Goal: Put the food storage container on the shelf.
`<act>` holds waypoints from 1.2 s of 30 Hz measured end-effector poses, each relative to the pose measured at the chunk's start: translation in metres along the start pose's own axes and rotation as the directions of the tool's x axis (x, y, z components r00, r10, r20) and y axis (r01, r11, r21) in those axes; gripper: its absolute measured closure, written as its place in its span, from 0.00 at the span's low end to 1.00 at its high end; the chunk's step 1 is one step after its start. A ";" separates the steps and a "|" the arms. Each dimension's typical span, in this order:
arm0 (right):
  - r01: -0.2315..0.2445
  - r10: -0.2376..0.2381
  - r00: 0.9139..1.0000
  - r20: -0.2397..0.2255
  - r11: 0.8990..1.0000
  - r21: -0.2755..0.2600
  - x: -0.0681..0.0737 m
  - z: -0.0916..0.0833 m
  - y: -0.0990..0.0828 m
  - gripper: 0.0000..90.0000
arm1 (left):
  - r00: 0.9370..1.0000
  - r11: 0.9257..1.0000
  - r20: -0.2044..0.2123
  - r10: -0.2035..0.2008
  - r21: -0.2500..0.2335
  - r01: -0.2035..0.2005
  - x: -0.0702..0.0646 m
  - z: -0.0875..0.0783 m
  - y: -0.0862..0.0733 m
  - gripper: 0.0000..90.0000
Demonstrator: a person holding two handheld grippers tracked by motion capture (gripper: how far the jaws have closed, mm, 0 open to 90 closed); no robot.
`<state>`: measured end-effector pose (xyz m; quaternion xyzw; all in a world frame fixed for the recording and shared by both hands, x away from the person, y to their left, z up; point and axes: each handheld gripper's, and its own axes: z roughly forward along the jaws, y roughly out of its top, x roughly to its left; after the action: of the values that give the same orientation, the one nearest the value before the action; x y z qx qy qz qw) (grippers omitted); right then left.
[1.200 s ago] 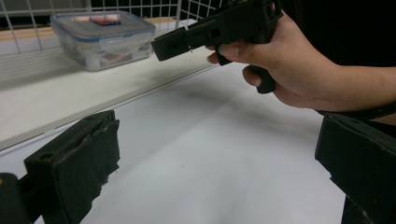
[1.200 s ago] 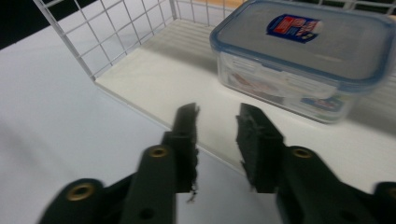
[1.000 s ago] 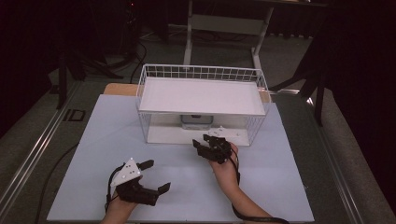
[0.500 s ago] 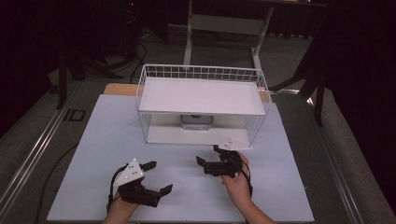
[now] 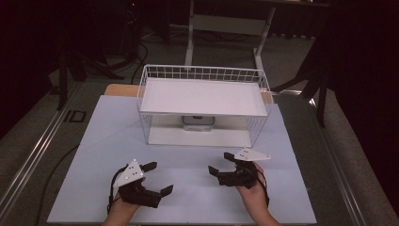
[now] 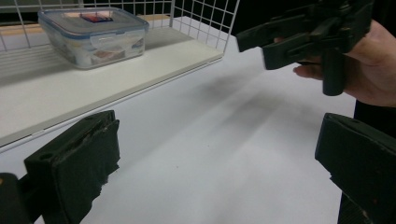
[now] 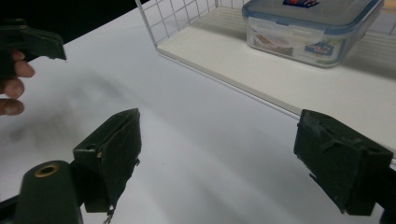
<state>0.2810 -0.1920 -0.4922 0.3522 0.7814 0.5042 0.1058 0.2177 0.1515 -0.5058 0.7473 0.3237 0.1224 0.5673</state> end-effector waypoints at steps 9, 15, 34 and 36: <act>0.017 -0.017 1.000 0.007 1.000 -0.014 -0.003 -0.026 -0.006 0.17 | 1.000 1.000 0.004 0.001 0.003 -0.001 0.000 0.001 0.000 0.01; 0.014 -0.014 1.000 0.006 1.000 -0.025 -0.005 -0.039 -0.013 0.16 | 1.000 1.000 0.006 0.006 0.014 -0.006 0.001 0.002 -0.001 0.01; 0.134 -0.134 0.991 -0.024 0.991 -0.018 -0.028 -0.047 -0.038 0.16 | 1.000 1.000 0.005 -0.006 0.024 0.006 0.005 0.001 -0.003 0.01; 0.119 -0.120 0.992 -0.031 0.993 -0.026 -0.031 -0.047 -0.038 0.16 | 1.000 1.000 0.007 -0.008 0.029 0.008 0.006 0.001 -0.004 0.01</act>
<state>0.2626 -0.2554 -0.5086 0.2952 0.7965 0.5121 0.1271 0.2215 0.1544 -0.5106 0.7546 0.3266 0.1128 0.5578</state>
